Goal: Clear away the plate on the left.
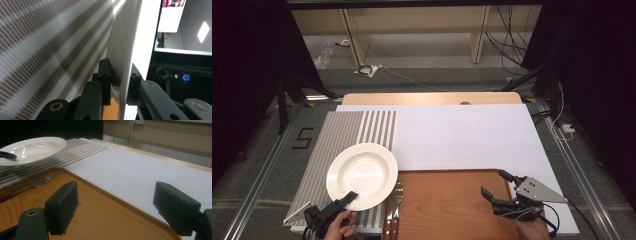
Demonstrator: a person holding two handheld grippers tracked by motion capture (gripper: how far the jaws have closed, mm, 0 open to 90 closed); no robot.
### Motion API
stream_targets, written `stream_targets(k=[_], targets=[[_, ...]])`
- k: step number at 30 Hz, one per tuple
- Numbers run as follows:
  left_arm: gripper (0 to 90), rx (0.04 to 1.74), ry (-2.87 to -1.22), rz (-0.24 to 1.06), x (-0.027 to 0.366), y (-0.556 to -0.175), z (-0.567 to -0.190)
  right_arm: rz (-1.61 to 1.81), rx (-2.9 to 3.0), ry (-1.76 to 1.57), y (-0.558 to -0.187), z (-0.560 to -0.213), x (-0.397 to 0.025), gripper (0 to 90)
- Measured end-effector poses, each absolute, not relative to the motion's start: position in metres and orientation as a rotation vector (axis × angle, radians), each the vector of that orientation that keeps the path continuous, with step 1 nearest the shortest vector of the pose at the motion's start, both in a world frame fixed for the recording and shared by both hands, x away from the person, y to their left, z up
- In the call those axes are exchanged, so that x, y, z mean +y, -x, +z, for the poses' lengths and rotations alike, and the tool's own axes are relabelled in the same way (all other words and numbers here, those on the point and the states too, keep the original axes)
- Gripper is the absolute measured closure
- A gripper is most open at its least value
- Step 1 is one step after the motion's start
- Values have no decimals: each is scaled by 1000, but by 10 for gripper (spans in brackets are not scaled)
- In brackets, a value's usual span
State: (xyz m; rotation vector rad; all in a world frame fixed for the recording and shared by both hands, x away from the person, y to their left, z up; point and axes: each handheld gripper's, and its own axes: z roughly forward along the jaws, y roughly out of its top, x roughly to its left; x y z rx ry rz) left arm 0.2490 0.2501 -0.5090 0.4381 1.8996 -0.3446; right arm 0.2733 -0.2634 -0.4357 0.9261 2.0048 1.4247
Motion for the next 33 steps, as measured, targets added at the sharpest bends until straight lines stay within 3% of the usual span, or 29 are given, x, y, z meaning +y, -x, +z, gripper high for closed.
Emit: stream_targets(k=[33], targets=[[775, 1845, -625, -478, 204, -248, -503, 1423, 2005, -929, -273, -435, -264, 210]])
